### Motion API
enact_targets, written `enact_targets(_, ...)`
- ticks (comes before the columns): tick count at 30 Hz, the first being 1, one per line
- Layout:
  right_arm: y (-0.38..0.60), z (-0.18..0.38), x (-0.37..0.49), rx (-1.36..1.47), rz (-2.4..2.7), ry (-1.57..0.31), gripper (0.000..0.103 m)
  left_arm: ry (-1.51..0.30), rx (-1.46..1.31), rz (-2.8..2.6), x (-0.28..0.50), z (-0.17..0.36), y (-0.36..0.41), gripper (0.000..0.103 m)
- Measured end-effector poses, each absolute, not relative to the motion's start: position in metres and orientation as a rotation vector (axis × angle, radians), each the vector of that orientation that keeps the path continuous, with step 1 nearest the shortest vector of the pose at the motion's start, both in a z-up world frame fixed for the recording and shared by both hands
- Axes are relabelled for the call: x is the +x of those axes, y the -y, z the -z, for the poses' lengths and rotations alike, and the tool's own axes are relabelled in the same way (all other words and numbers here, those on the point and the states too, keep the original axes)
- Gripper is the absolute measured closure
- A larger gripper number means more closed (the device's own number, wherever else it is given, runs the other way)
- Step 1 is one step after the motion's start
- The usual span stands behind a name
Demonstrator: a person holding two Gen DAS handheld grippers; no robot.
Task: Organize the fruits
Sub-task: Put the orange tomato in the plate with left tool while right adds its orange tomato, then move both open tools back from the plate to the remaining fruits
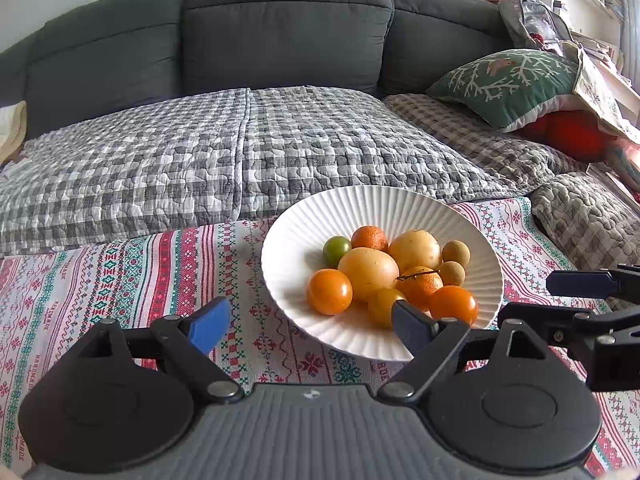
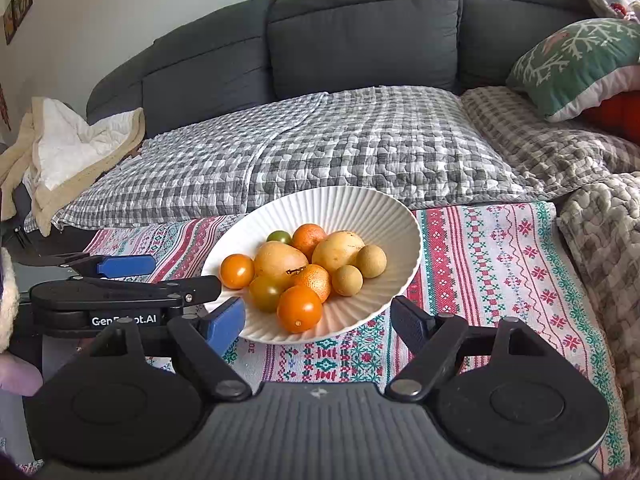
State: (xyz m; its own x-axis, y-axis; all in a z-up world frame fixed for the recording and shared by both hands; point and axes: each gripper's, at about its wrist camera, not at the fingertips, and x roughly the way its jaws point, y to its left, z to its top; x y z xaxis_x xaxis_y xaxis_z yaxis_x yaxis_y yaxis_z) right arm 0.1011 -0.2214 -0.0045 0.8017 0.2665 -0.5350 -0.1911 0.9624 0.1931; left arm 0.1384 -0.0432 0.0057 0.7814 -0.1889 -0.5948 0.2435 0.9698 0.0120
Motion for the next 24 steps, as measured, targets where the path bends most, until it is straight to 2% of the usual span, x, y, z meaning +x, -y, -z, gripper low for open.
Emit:
enact_targets(9,0.218,-0.001,0.077,0.102,-0.194,-0.657,0.011,-0.673,0.120,0.187,0.097,-0.006,0.030,0.010)
enact_targets(24,0.213,-0.001,0.047,0.082,-0.136,-0.677,0.005,-0.753,0.012,0.133,0.045,-0.010,0.011,0.009)
